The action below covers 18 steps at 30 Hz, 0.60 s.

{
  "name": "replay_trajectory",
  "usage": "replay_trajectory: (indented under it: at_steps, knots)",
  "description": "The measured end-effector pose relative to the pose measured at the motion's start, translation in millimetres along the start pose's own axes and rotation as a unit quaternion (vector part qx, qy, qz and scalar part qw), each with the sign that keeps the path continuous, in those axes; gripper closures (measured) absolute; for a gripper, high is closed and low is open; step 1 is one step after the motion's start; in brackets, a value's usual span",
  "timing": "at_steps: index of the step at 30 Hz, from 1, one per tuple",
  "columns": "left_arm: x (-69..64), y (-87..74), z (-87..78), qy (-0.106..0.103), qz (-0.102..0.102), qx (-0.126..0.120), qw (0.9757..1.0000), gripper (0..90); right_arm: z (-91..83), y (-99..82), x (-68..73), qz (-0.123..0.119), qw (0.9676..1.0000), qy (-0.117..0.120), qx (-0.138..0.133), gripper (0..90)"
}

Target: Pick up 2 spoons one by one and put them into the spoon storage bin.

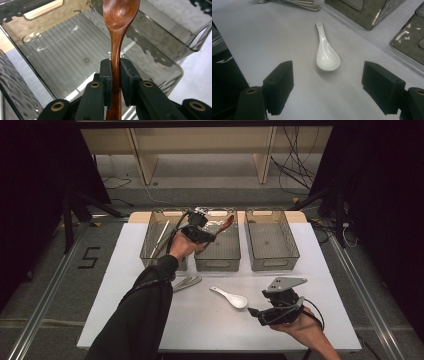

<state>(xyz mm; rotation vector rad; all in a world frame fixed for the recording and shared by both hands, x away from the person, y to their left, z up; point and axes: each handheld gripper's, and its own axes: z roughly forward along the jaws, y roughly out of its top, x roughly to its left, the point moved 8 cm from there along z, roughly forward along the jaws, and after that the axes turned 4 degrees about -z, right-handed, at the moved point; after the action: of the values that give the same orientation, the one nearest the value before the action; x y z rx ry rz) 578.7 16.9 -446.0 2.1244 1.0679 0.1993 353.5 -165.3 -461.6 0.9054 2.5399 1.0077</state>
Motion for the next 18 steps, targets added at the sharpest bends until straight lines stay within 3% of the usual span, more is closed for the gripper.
replay_trajectory:
  at_steps: [4,6,14,17,18]
  knots:
    - [1.6,-0.7,4.3,0.003,-0.005,-0.005,1.0000,77.3,-0.6,0.3,0.6,-0.001,1.0000,0.000,-0.001,26.4]
    - [0.6,1.2,4.0,-0.007,-0.016,-0.014,0.9997,68.5,-0.3,-0.2,0.5,-0.001,1.0000,0.000,0.001,26.4]
    - [-1.3,-4.2,-7.1,-0.010,-0.012,0.000,0.9999,45.9,-0.6,-0.1,0.2,0.000,1.0000,0.000,0.001,26.4]
    - [-4.4,-9.4,-13.1,-0.024,-0.011,-0.002,0.9996,38.1,-0.7,0.1,-0.1,0.000,1.0000,-0.001,0.000,26.4]
    - [-7.2,-10.8,-15.7,-0.039,-0.009,-0.005,0.9992,38.1,-0.7,0.1,-0.1,0.000,1.0000,-0.001,0.000,26.4]
